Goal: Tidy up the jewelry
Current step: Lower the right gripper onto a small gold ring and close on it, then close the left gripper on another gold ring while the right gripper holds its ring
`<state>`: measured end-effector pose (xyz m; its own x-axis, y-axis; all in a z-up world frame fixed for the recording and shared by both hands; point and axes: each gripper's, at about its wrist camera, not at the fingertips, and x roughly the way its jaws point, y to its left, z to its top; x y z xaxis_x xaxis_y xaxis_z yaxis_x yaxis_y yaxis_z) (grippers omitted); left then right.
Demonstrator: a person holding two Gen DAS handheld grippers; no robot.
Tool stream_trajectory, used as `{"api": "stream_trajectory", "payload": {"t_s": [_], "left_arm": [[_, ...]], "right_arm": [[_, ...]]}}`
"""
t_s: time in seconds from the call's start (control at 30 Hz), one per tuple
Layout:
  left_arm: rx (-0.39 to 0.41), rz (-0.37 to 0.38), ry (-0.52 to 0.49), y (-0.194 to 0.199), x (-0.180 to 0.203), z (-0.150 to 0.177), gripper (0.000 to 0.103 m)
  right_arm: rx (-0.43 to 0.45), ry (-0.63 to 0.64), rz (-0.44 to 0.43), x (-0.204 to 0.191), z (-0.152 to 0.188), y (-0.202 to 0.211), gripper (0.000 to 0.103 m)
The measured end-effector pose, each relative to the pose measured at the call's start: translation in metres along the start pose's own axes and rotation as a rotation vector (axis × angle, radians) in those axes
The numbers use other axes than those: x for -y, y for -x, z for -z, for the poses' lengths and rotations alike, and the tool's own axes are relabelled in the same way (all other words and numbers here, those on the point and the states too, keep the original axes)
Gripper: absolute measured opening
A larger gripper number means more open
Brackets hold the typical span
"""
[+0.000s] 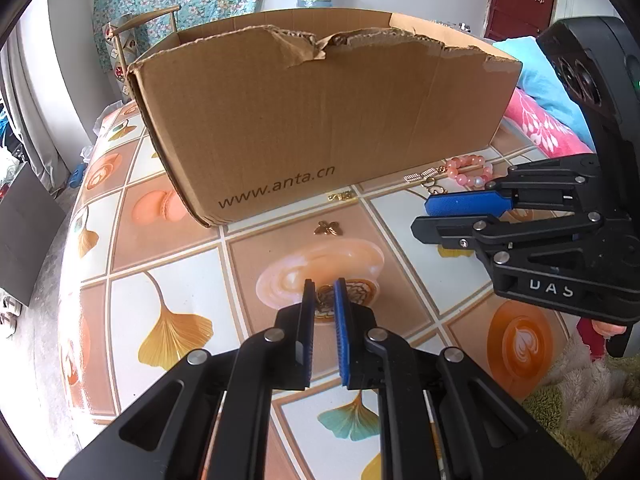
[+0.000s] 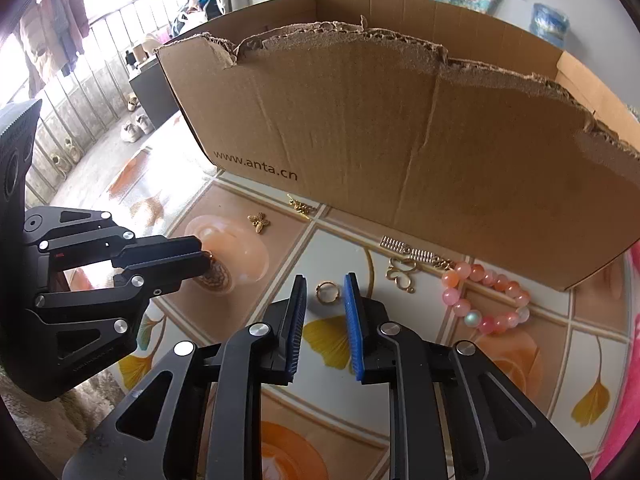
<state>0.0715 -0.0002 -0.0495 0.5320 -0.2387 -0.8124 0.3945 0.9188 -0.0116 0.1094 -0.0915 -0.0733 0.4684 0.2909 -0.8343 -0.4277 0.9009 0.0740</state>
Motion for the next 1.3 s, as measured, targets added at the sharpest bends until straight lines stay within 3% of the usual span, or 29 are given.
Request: {"api": "stream_trajectory", "payload": {"t_s": [0.2,0.27,0.97,1.13,1.3], "left_arm": [[0.001,-0.005,-0.003,0.0,0.001,0.0,0.01],[0.003,-0.01,-0.007,0.0,0.001,0.0,0.01],[0.01,-0.007,0.012,0.006,-0.003,0.004,0.003],[0.006,0.015,0.038,0.008,-0.006,0.002,0.019],[-0.001,0.012,0.02,0.006,-0.003,0.001,0.02]], "right_arm": [[0.002,0.027,0.023,-0.004,-0.002,-0.006,0.017],[0.002,0.021,0.021,-0.003,-0.002,-0.006,0.01],[0.063,-0.047,-0.02,0.009,0.009,0.016,0.009],[0.065,-0.053,-0.027,0.01,0.012,0.018,0.009],[0.059,-0.056,-0.036,0.009,0.012,0.014,0.009]]}}
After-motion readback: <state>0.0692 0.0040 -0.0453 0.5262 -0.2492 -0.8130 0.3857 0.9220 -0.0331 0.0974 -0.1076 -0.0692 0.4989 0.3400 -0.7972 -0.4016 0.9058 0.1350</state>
